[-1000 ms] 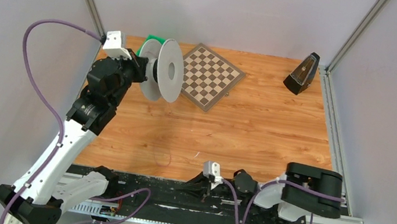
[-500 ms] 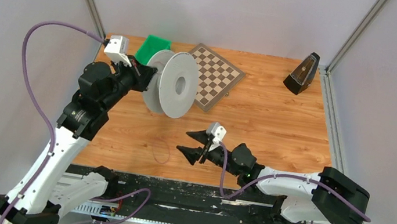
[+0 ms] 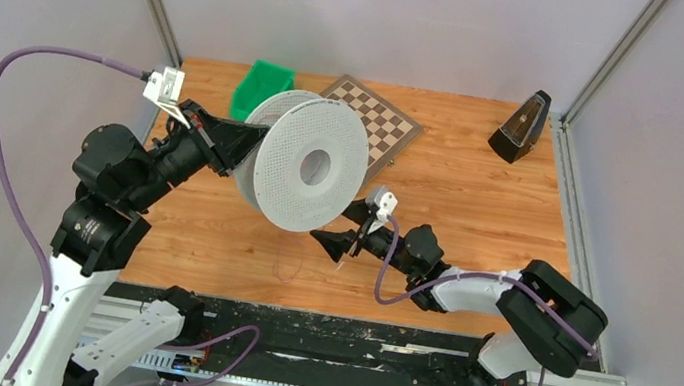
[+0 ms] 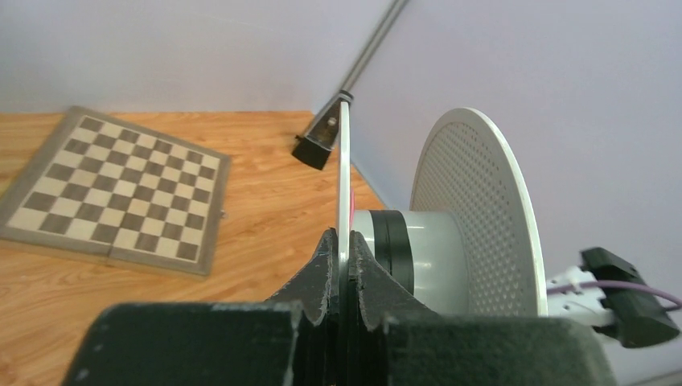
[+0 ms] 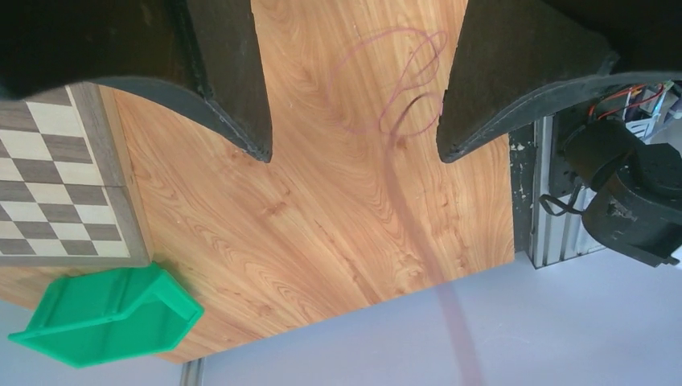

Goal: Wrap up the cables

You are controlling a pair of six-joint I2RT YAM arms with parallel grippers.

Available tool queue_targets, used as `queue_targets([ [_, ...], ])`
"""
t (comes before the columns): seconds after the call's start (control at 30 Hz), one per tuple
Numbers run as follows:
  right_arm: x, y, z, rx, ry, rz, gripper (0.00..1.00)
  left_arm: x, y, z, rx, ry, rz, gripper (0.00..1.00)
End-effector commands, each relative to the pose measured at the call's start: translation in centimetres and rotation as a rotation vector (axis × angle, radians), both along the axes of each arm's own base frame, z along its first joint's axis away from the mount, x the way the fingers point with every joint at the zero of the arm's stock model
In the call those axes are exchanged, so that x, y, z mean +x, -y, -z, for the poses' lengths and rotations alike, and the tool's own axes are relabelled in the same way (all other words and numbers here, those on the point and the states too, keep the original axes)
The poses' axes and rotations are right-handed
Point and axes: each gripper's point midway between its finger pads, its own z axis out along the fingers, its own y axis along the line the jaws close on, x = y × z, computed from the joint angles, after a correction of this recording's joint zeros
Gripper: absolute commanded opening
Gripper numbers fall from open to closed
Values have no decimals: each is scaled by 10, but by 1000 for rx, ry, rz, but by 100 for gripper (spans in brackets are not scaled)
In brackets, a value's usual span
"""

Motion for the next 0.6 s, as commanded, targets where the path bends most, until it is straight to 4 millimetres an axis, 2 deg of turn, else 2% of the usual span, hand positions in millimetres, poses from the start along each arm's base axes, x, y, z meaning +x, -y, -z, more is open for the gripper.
queue_targets([
  [0.0,-11,-20,-33,129,39,-167,72,-28,10,-44,-142,112,120,0],
  [0.07,-21,-27,-33,168,9,-236,70,-28,12,-45,-172,111,136,0],
  [0.13,-38,-32,-38,224,-16,-356,67,-25,15,-45,-199,103,144,0],
  [0.2,-57,-36,-42,282,-53,-480,58,-21,16,-46,-218,92,140,0],
  [0.27,-64,-43,-37,284,-112,-541,49,-17,14,-49,-224,96,125,0],
  [0.4,-90,-55,-24,246,-63,-602,34,-2,1,-53,-235,110,18,0],
  [0.57,-106,-52,-15,229,-98,-603,11,36,-29,-29,-239,59,-231,0],
])
